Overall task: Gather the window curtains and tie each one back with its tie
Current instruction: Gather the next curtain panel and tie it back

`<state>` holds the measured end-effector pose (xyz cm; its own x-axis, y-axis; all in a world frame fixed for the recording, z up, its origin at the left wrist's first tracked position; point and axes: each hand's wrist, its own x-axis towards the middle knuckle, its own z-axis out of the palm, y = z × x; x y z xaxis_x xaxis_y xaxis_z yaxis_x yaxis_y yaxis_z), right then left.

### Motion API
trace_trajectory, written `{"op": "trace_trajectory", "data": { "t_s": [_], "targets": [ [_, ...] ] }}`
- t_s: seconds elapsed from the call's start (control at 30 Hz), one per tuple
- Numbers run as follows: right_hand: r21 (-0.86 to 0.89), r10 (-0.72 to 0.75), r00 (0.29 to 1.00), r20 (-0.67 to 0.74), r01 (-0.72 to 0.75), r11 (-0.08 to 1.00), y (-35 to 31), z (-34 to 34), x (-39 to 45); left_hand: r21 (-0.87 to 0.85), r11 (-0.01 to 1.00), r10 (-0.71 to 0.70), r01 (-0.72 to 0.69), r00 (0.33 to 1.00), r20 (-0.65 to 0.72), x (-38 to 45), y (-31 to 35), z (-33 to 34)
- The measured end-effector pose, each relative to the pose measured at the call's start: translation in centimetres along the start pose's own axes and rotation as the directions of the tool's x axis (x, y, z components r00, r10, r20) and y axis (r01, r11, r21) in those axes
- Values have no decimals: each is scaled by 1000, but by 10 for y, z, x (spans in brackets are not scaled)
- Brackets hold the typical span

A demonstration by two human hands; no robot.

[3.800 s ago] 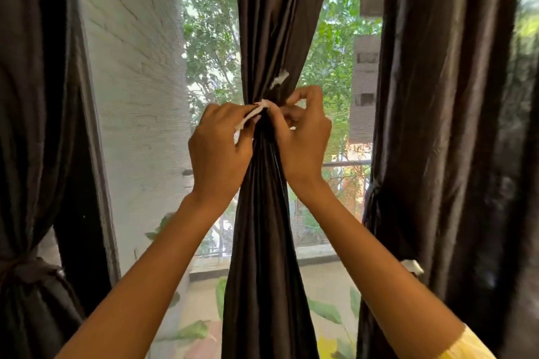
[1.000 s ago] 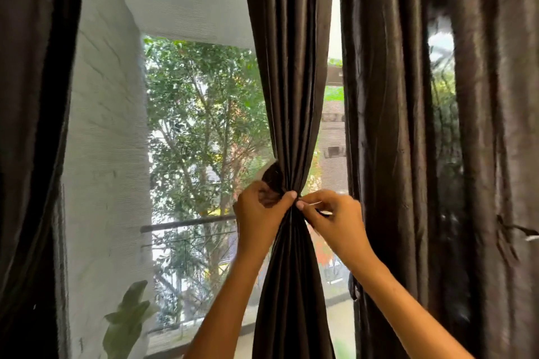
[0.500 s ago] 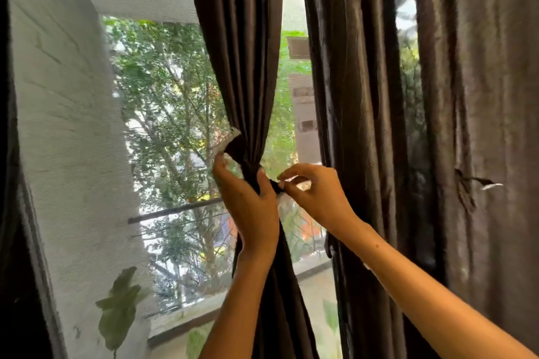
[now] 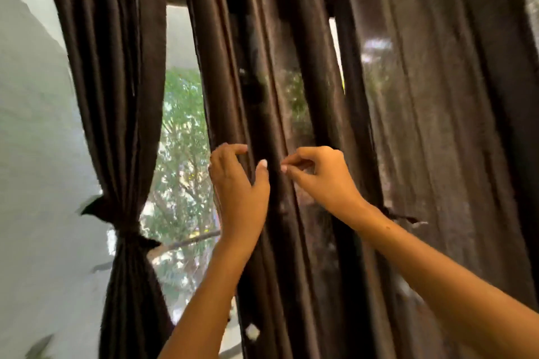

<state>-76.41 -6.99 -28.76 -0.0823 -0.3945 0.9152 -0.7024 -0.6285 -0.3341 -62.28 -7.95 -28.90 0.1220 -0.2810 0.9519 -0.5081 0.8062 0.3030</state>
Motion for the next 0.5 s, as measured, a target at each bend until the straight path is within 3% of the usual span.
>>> {"op": "trace_trajectory", "data": {
  "t_s": [0.13, 0.27, 0.5],
  "targets": [
    [49, -34, 993, -114, 40, 998, 20, -38, 50, 35, 998, -42, 43, 999, -29, 49, 36, 25],
    [121, -53, 985, -165, 74, 990, 18, -60, 111, 155, 988, 3, 9, 997, -78, 103, 61, 31],
    [65, -76, 965, -251, 95, 993, 12, -65, 183, 351, 936, 17, 18, 995, -95, 162, 77, 41]
  ]
}}
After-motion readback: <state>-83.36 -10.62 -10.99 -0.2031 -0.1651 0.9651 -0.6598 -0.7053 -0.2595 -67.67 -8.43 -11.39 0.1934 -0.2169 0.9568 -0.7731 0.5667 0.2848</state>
